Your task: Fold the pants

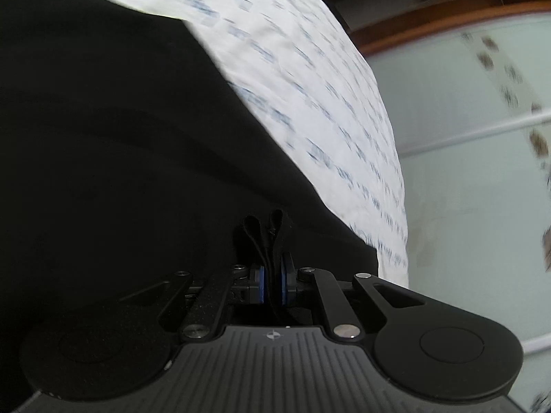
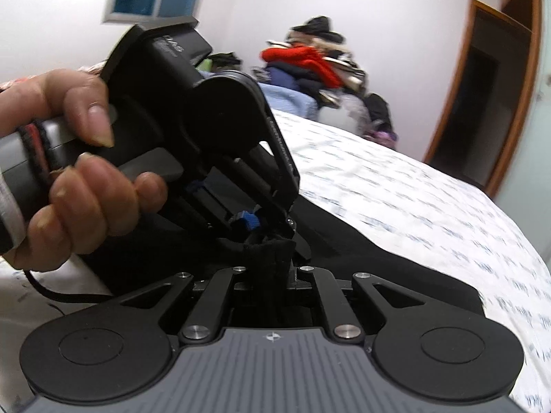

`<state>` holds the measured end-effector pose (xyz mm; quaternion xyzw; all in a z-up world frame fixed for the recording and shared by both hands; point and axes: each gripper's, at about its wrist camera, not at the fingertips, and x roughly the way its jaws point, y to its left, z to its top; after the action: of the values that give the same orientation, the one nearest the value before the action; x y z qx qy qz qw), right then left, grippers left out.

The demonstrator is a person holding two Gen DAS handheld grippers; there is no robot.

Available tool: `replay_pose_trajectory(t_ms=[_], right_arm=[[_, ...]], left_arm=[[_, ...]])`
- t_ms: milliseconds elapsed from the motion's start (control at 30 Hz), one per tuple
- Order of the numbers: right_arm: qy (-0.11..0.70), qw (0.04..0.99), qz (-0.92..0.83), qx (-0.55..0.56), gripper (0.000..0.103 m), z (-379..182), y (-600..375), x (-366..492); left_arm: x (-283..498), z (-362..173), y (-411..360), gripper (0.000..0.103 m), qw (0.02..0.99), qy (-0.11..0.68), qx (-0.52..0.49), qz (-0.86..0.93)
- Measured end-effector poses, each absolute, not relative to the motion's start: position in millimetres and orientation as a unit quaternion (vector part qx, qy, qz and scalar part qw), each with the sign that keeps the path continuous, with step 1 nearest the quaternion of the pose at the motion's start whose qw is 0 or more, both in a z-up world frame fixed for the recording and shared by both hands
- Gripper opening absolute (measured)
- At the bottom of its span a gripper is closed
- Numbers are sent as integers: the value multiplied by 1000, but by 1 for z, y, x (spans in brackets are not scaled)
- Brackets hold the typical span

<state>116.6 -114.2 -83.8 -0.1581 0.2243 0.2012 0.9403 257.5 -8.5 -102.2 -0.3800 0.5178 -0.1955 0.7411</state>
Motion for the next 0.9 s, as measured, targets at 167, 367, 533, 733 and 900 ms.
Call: replay_pose_trajectory(t_ms=[167,367,533,733,900], right_arm=[[227,932,218,-177,7,-81,-90,119],[246,925,223,-185,8,-90,-78,129],[242,921,219,-211,10,-96,-72,132],[233,930,243,-146,30,-79,-102,118],[216,941,262,-12,30,-46,-176,105]], left_arm=[[259,-96,13,8,750,507,-384,-182],[265,-93,34,13,751,502,-390,-178],[261,-102,46,13,733,497,-418,-203],[228,-76,75,26,766,451,-418,-189],[169,-34,128,27,824,377,-414,-85]])
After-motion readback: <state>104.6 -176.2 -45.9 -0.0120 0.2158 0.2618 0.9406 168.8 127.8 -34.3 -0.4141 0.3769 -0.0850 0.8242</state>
